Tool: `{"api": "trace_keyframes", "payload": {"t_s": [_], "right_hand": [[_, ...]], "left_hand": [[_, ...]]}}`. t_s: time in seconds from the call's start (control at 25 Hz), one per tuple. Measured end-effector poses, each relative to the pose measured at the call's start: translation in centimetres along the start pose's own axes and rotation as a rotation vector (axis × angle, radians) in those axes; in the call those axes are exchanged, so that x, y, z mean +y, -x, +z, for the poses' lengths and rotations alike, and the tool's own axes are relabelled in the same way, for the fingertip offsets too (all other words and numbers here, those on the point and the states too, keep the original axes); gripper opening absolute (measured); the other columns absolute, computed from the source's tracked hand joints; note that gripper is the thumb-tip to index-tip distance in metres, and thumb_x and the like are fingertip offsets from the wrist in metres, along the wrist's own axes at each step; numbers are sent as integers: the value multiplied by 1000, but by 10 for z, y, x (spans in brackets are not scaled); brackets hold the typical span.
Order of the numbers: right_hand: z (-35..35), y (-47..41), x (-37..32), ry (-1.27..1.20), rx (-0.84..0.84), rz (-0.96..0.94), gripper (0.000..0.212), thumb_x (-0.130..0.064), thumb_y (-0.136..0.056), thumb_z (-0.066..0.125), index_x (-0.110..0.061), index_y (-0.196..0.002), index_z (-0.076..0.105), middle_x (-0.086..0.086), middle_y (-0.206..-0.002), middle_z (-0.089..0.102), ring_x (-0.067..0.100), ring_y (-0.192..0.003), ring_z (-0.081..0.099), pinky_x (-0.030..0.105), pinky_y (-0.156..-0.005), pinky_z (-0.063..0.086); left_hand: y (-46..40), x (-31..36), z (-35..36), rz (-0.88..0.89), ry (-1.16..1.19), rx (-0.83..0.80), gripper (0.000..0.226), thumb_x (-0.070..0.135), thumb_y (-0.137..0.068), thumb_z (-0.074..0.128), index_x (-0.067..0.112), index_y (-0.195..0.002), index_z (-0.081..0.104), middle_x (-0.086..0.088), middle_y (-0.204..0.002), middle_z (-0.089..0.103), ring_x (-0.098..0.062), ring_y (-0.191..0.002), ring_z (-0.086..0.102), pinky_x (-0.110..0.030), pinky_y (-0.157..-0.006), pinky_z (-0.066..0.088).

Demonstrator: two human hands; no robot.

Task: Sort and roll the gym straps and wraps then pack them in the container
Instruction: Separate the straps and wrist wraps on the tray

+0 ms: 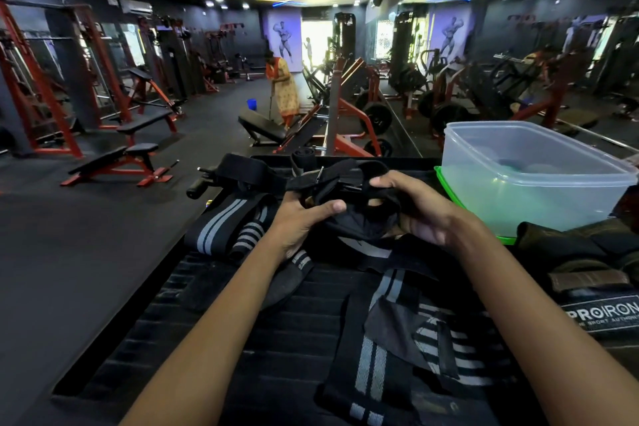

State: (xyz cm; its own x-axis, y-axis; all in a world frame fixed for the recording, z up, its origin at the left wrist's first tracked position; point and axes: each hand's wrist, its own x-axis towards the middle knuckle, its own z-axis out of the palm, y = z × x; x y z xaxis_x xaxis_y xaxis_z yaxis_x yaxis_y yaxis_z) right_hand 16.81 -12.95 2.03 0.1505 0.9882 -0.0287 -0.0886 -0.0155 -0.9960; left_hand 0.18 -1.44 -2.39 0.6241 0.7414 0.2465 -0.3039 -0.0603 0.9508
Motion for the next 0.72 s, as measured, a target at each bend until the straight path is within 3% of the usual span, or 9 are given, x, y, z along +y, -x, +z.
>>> {"api": "trace_keyframes", "payload": {"t_s": [0.08,0.2,0.36,0.48,0.56,0.6,0.72], "right_hand": [[7,-3,4,-7,54,3,22,-34,-93,48,-23,-83,64,-3,-64,65,13,-60,65,29,-55,51],[17,-8,11,50,120,4,29,-40,-94,46,-21,-86,66,-1,-68,67,13,-62,64,23,-50,48],[15,0,0,79,48,-91,26,-34,-94,52,-16,-101,69,1,-89,75,13,-79,70,22,-62,52],[6,8,-5,201,-62,-97,35,-24,-76,72,-19,-110,66,0,-100,74,18,-92,71,28,-74,58],[2,1,2,387,17,-148,42,-15,-75,78,-19,-115,64,2,-108,72,18,-101,69,32,-87,55],[3,-3,5,423,97,-191,36,-15,-79,76,-17,-114,65,4,-108,72,19,-101,68,34,-89,55],[9,-10,13,257,229,-236,18,-26,-90,65,-13,-101,70,5,-98,72,15,-86,68,33,-76,55]], "left_hand": [[1,1,3,0,41,13,39,-6,-75,71,17,-101,53,-1,-98,66,-11,-88,68,-26,-82,56],[0,-3,3,31,47,-77,47,3,-66,82,17,-105,60,0,-100,71,-14,-96,68,-24,-81,55],[1,-7,9,72,-57,-64,48,12,-63,86,20,-106,64,4,-105,71,-14,-105,67,-27,-88,52],[0,-5,11,122,-63,-19,50,17,-61,89,16,-105,66,1,-104,73,-16,-102,68,-30,-88,54],[0,-4,10,121,-52,-5,42,15,-64,87,19,-102,68,0,-103,74,-17,-102,68,-32,-87,54],[1,-3,10,117,-33,-1,35,9,-69,83,22,-98,69,2,-100,74,-16,-99,69,-31,-85,54],[4,-1,13,115,61,-38,33,-1,-74,71,23,-96,68,3,-95,75,-14,-95,70,-27,-81,55]]}}
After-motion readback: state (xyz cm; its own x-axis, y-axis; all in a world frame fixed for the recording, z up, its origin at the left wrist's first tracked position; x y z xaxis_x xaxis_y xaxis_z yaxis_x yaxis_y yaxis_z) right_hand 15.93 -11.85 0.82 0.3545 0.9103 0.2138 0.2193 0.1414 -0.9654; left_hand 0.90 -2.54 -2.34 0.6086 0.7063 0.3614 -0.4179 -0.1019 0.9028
